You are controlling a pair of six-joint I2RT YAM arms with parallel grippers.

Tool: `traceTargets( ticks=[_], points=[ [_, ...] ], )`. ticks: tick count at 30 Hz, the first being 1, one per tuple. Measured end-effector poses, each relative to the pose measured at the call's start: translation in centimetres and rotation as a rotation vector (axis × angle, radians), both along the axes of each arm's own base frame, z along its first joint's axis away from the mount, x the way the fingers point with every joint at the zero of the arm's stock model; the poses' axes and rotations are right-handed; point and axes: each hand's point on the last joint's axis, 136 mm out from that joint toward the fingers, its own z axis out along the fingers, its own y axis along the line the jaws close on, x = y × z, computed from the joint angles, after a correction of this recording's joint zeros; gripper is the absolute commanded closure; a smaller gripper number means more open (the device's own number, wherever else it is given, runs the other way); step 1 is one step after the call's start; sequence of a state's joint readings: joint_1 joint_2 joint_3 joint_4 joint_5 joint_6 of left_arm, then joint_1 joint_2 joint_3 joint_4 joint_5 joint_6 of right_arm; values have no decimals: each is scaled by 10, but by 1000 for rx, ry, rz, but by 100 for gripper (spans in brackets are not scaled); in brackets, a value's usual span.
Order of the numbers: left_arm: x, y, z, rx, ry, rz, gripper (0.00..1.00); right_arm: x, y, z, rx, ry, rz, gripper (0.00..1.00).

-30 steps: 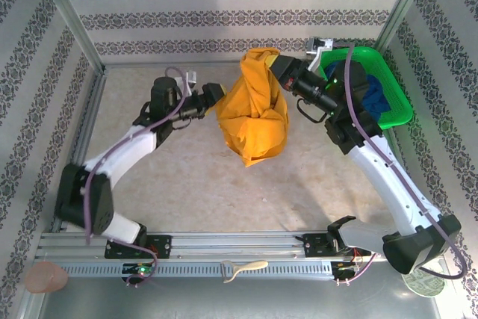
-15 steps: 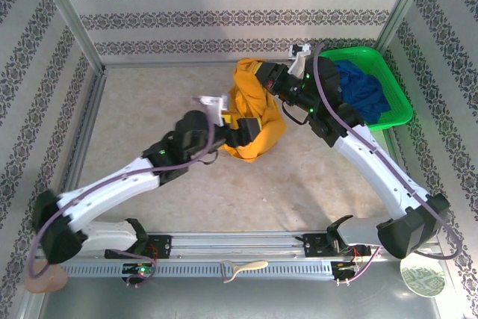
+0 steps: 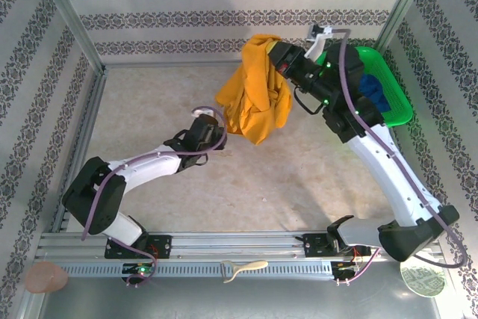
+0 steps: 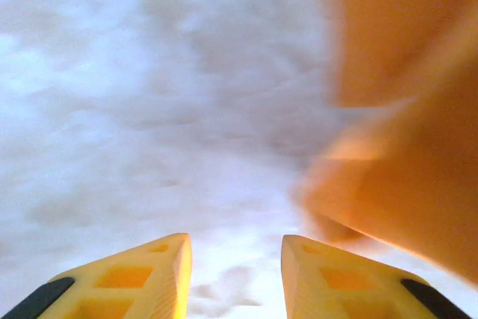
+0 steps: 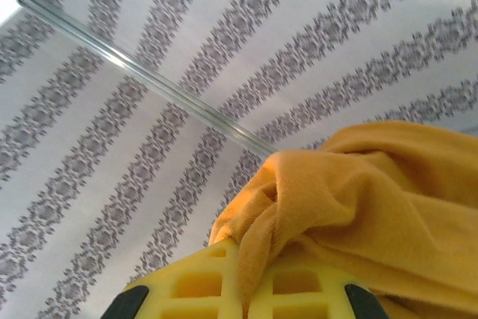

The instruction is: Fold the inside-out t-shirt

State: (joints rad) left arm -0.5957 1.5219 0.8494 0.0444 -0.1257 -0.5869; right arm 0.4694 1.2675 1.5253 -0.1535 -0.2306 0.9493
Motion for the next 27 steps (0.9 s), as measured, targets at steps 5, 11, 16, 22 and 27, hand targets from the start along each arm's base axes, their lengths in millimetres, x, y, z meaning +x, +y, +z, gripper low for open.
traceTargets(
  ticks=[5,11,16,22,27],
  points=[
    [1,64,14,-3,20,59,25,-19,-9,17,4,-63,-9,100],
    [-37,32,125,-239,-165,-110,17,-17,1,-38,-87,2,-26,100],
    [-92,-48,184,-385,-235,-365,14,-5,13,-96,-202,96,-48,100],
    [-100,-108,147,-315,-198,-406,13,-7,20,-108,-235,109,-56,100],
    [-63,-82,77,-122,-159,-166,16,-10,24,-106,-232,102,-53,100]
  ],
)
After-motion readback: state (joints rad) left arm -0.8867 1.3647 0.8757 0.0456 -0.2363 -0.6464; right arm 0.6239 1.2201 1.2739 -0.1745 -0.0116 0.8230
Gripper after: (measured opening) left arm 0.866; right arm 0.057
